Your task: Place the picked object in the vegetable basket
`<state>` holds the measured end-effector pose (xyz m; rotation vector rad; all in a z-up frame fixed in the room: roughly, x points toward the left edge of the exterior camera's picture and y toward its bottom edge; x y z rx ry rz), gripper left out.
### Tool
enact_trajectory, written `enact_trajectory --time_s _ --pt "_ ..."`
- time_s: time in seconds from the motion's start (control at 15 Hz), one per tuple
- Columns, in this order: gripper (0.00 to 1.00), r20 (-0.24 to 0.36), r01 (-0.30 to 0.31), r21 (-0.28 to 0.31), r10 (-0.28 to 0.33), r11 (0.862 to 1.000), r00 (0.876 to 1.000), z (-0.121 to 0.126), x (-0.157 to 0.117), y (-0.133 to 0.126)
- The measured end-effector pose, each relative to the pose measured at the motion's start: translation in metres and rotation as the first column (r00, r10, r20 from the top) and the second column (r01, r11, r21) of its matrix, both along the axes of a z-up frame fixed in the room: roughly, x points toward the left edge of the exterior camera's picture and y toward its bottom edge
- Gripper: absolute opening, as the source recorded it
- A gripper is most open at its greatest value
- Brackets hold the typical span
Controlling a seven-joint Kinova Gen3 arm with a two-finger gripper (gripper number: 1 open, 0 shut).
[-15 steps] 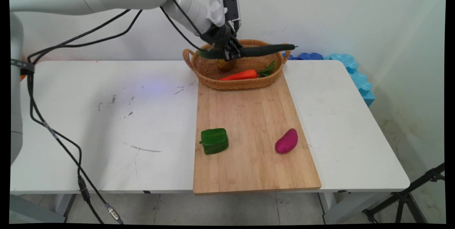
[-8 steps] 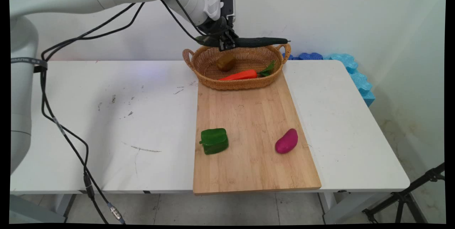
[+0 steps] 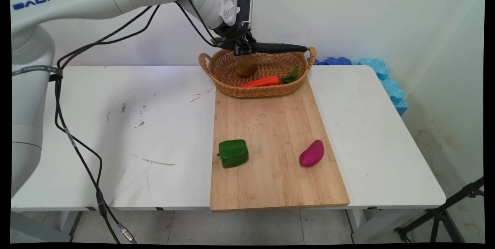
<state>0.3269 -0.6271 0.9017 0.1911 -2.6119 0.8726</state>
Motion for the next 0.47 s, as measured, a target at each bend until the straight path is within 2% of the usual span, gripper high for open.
enact_trajectory --time_s 0.07,0.47 --pt "1.00 0.005 0.007 0.000 -0.007 1.000 1.000 -0.003 0.002 -0.003" --pt "1.00 0.023 0.035 0.002 -0.035 0.999 0.999 -0.020 0.003 -0.014"
